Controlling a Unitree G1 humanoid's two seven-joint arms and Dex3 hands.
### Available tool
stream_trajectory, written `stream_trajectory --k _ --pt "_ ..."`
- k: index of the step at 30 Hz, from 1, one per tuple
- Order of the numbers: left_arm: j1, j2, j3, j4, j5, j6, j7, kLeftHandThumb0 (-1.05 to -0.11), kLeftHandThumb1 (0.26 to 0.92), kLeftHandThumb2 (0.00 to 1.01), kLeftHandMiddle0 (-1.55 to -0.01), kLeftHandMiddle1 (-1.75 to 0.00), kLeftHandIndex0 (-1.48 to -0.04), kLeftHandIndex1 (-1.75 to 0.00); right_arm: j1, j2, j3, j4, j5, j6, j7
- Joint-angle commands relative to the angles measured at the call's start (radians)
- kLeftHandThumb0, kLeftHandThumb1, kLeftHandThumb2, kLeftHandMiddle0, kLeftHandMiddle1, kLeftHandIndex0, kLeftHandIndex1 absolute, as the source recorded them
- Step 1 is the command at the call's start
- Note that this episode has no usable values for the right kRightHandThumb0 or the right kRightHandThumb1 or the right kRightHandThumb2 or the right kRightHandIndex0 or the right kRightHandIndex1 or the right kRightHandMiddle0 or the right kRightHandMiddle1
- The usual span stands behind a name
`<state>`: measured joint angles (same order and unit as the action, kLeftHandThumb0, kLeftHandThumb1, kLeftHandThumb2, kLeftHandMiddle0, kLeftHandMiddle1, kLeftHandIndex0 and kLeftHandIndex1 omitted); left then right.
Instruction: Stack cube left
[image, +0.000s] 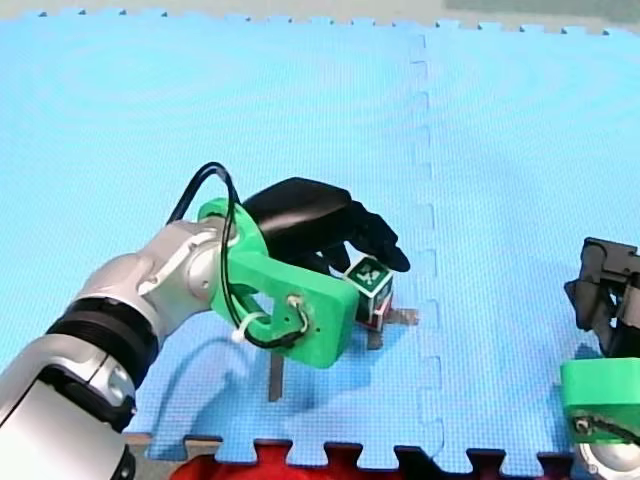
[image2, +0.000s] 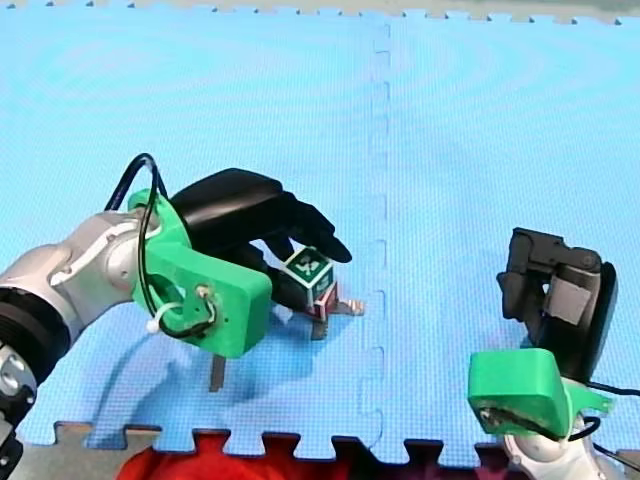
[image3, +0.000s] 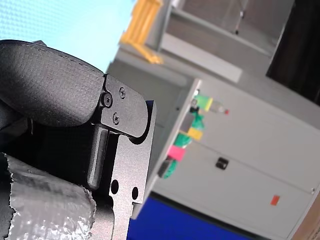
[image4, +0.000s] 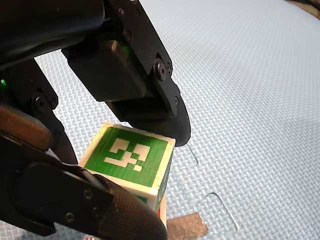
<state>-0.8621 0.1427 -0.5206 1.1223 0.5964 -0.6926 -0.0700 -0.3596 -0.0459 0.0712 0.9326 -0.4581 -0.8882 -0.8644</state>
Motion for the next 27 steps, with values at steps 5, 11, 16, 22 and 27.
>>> stream_trajectory --k 5,11,16,22,27 --pt "-0.010 -0.009 0.039 0.006 -0.067 0.017 -0.115 -1.040 0.849 0.02 -0.98 0.00 -0.66 0.00 0.004 0.003 0.001 -0.015 -0.001 0.021 -0.004" --pt "-0.001 -0.009 0.050 -0.030 -0.090 0.063 -0.186 -1.048 0.883 0.02 -0.82 0.00 -0.35 0.00 0.002 0.002 0.003 -0.018 -0.007 0.028 -0.009" --pt "0.009 -0.004 0.052 -0.044 -0.086 0.056 -0.169 -1.048 0.879 0.01 -0.78 0.00 -0.29 0.00 0.000 0.002 0.006 -0.012 -0.009 0.026 -0.010" --pt "0.008 0.000 0.036 -0.049 -0.054 0.057 -0.132 -1.048 0.886 0.01 -0.78 0.00 -0.25 0.00 -0.007 -0.002 0.007 0.000 -0.007 0.022 -0.009" --pt "0.002 0.010 0.034 -0.045 -0.041 0.058 -0.114 -1.048 0.894 0.01 -0.78 0.00 -0.24 0.00 -0.013 -0.005 0.009 0.014 -0.011 0.022 -0.020"
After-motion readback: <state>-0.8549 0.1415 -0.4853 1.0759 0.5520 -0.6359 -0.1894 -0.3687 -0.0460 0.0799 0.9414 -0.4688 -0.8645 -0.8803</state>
